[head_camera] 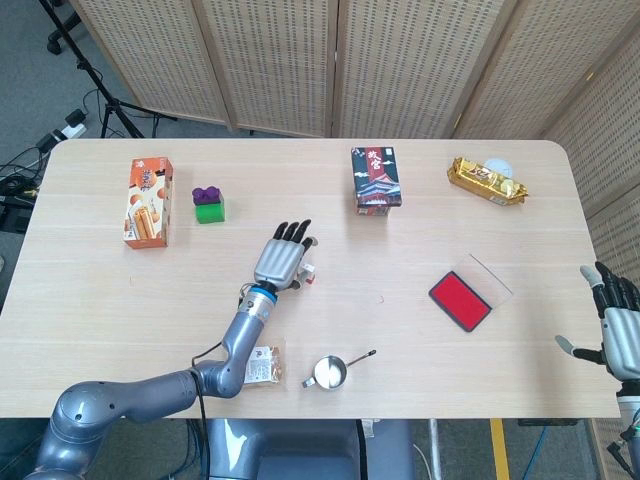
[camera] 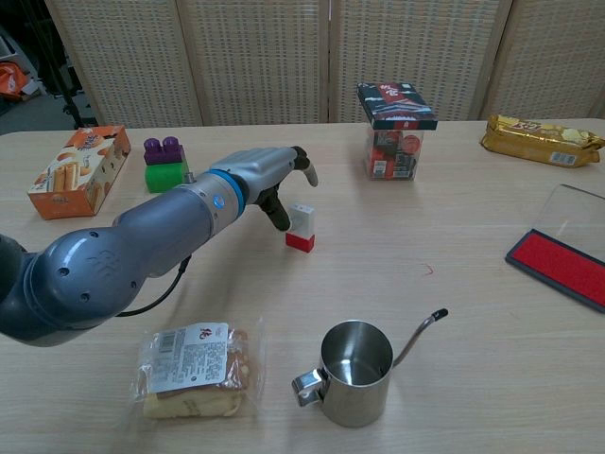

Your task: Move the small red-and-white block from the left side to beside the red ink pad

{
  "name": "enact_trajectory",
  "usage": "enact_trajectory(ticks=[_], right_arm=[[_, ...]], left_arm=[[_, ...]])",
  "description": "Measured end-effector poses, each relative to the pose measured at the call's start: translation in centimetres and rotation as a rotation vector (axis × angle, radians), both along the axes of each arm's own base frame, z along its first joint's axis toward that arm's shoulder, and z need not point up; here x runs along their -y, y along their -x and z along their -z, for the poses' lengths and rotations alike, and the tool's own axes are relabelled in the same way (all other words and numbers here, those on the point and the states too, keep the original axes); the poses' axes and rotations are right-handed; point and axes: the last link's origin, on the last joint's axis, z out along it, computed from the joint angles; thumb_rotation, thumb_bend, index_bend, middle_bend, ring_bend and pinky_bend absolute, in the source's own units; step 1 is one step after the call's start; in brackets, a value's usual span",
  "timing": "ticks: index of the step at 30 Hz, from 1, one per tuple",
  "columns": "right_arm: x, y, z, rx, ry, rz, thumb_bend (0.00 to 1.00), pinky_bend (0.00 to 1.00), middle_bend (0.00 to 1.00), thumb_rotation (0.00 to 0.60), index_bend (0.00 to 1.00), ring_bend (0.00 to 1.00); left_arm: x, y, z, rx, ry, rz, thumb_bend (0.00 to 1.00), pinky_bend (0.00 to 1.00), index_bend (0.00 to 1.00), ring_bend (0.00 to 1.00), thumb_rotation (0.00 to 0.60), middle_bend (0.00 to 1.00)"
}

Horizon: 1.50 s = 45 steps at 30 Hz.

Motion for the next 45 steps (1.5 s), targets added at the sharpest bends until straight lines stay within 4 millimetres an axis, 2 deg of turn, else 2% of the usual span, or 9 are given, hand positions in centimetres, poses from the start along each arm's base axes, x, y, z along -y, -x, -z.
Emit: enact_trajectory(ticks=[7, 11, 13, 19, 26, 30, 36, 40, 45], right_arm=[[0.0, -0.1, 0.0, -0.001, 0.002, -0.003, 0.0, 0.0, 0.0, 0.6, 0.0, 0.0], [-0.1, -0.1, 0.0, -0.006, 0.0, -0.005, 0.0, 0.0, 0.0, 0.6, 0.0, 0.0], [-0.2, -0.1, 0.1, -0.013, -0.002, -0.006, 0.0, 0.0, 0.0, 0.6, 0.0, 0.0], [-0.2, -0.4, 0.3, -0.033, -0.003, -0.013, 0.0, 0.0, 0.0, 0.6, 0.0, 0.0], [1.2, -1.3, 0.8, -0.081, -0.03, -0.028, 0.0, 0.0, 0.0, 0.6, 0.0, 0.0], [2.7, -2.9, 1.0, -0.13, -0.057, -0.061, 0.0, 0.0, 0.0, 0.6, 0.0, 0.0], [5.7, -7.4, 2.5, -0.119, -0.165, -0.129, 0.0, 0.0, 0.0, 0.6, 0.0, 0.0], [7.7, -10.6, 4.0, -0.133, -0.266, -0.164, 0.0, 0.0, 0.0, 0.6, 0.0, 0.0], [9.7, -13.9, 6.4, -0.141, -0.365, -0.19, 0.0, 0.0, 0.0, 0.6, 0.0, 0.0]], left_arm=[[0.2, 0.2, -1.0, 0.005, 0.006, 0.006, 0.32, 0.0, 0.17, 0.0, 0.6, 0.0], [0.5, 0.4, -2.6, 0.016, -0.008, 0.029, 0.3, 0.0, 0.13, 0.0, 0.6, 0.0], [0.5, 0.7, -3.8, 0.009, -0.032, 0.05, 0.24, 0.0, 0.09, 0.0, 0.6, 0.0], [1.0, 3.2, -9.7, -0.041, -0.164, 0.103, 0.02, 0.0, 0.0, 0.0, 0.6, 0.0], [2.3, 10.3, -19.5, -0.05, -0.349, 0.045, 0.01, 0.0, 0.0, 0.0, 0.6, 0.0], [3.4, 13.6, -22.8, 0.011, -0.392, -0.01, 0.01, 0.0, 0.0, 0.0, 0.6, 0.0], [6.8, 19.9, -27.3, 0.098, -0.47, -0.157, 0.01, 0.0, 0.0, 0.0, 0.6, 0.0], [8.8, 21.9, -29.5, 0.119, -0.507, -0.202, 0.01, 0.0, 0.0, 0.0, 0.6, 0.0], [10.6, 22.6, -31.2, 0.144, -0.516, -0.221, 0.02, 0.0, 0.0, 0.0, 0.6, 0.0]])
